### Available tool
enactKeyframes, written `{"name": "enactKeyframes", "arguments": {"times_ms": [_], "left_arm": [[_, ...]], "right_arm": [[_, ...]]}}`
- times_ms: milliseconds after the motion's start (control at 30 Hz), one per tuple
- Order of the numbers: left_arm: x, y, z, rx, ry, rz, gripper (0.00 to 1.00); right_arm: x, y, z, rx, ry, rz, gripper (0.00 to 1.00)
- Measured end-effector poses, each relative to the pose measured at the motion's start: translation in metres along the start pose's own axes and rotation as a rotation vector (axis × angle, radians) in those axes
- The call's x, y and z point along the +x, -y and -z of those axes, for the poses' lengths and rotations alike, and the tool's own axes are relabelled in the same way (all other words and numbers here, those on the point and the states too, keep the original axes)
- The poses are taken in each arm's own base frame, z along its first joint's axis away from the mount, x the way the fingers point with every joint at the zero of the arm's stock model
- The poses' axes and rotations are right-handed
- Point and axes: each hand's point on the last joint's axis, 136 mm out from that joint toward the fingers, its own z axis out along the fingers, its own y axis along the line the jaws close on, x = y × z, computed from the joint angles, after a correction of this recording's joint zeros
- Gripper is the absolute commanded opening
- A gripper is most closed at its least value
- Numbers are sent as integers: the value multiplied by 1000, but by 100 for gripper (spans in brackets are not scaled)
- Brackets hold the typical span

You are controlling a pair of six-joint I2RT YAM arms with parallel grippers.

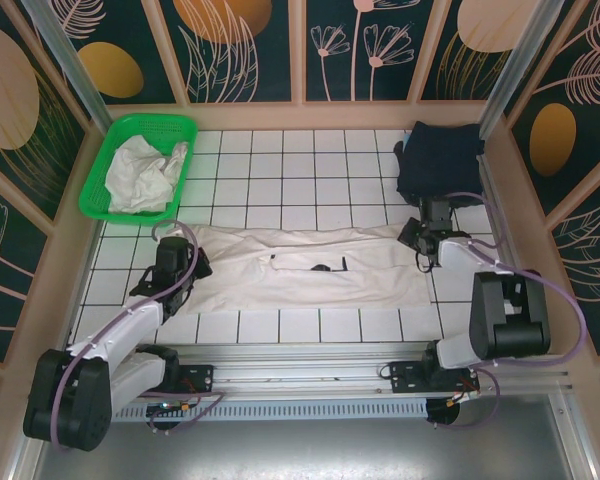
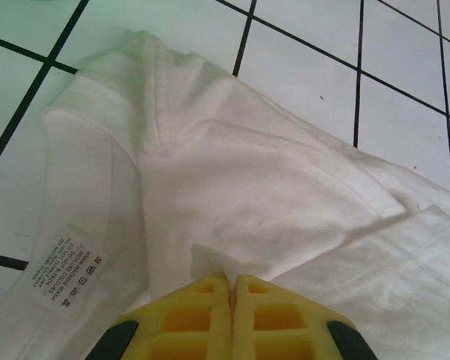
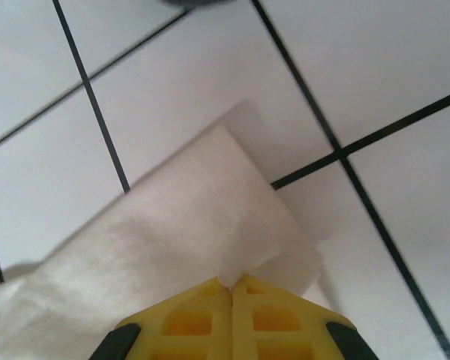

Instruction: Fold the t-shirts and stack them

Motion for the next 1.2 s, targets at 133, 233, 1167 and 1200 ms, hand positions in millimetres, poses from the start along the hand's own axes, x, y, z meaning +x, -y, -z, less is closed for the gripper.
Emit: {"name": "enactKeyframes", "arguments": {"times_ms": [133, 233, 1167, 1200], "left_arm": [[0, 0, 0, 0, 0, -1, 0], [4, -3, -5, -18, -25, -6, 0], [2, -10, 9, -23, 36, 20, 58], [3, -9, 9, -20, 30, 15, 60]], "right_arm": [[3, 9, 2, 7, 8, -17, 8], [19, 19, -5, 28, -33, -21, 8], [5, 2, 38, -99, 64, -60, 39], [11, 1, 33, -94, 41, -52, 39]]}}
